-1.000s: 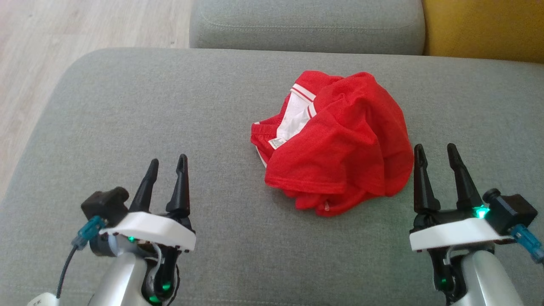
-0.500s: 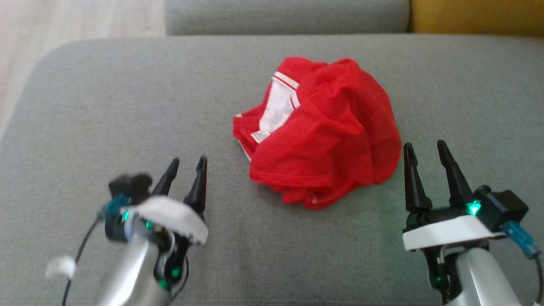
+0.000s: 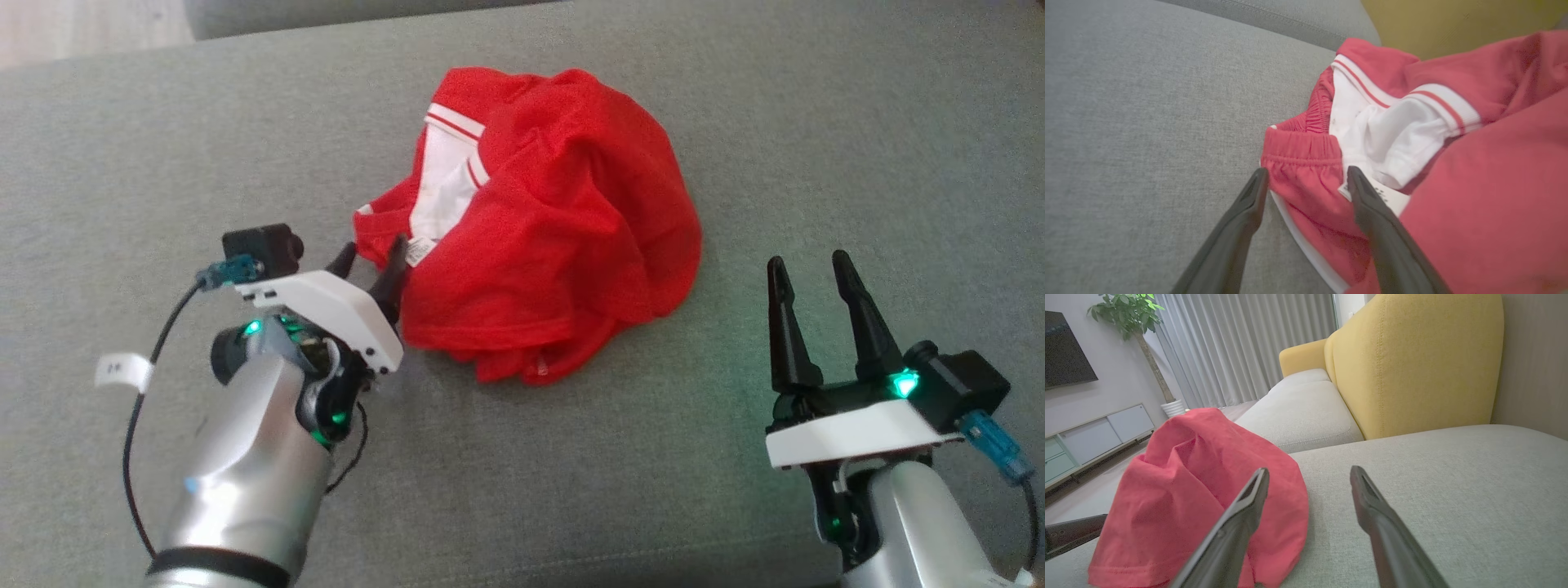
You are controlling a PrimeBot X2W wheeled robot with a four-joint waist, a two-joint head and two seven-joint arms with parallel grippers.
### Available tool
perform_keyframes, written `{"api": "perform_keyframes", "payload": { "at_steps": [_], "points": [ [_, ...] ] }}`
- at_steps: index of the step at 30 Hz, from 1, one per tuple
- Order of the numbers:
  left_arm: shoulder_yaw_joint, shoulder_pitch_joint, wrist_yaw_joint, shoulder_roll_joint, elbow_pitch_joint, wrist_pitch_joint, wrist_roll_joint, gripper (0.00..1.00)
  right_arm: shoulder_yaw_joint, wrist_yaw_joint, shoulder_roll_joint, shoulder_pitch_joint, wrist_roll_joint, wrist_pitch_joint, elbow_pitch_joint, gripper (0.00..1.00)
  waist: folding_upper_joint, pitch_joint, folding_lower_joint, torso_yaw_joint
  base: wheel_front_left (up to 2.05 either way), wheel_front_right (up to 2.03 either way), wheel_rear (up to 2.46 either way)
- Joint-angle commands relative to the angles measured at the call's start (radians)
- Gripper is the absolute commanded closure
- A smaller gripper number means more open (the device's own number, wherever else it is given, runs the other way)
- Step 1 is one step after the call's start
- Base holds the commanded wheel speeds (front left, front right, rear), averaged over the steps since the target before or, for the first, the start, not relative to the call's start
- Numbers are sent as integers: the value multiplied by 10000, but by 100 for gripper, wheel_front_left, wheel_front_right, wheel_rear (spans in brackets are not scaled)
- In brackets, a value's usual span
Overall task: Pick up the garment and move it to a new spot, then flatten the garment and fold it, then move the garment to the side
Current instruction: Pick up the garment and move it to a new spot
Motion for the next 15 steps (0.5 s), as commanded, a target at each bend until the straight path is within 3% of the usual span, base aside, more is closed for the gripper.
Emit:
{"api": "perform_keyframes", "payload": {
  "at_steps": [1,6,7,8,15],
  "points": [
    [257,-675,115,260,30,-29,173,0,245,40,-41,-454,45,-143,-309,0,0,233,0,-241,0,0,0],
    [109,-1218,194,455,880,-223,462,0,365,40,-41,-541,151,-236,-252,0,0,482,0,-490,0,0,0],
    [103,-1287,141,458,1019,-250,448,80,387,40,-41,-549,161,-253,-232,0,0,505,0,-520,0,0,0],
    [99,-1349,99,461,1142,-301,440,100,397,40,-41,-553,169,-268,-212,0,0,520,0,-536,0,0,0],
    [309,-1839,-12,599,1210,-1798,479,100,187,40,-41,-528,180,-343,-10,0,0,239,0,-208,0,0,0]
  ]
}}
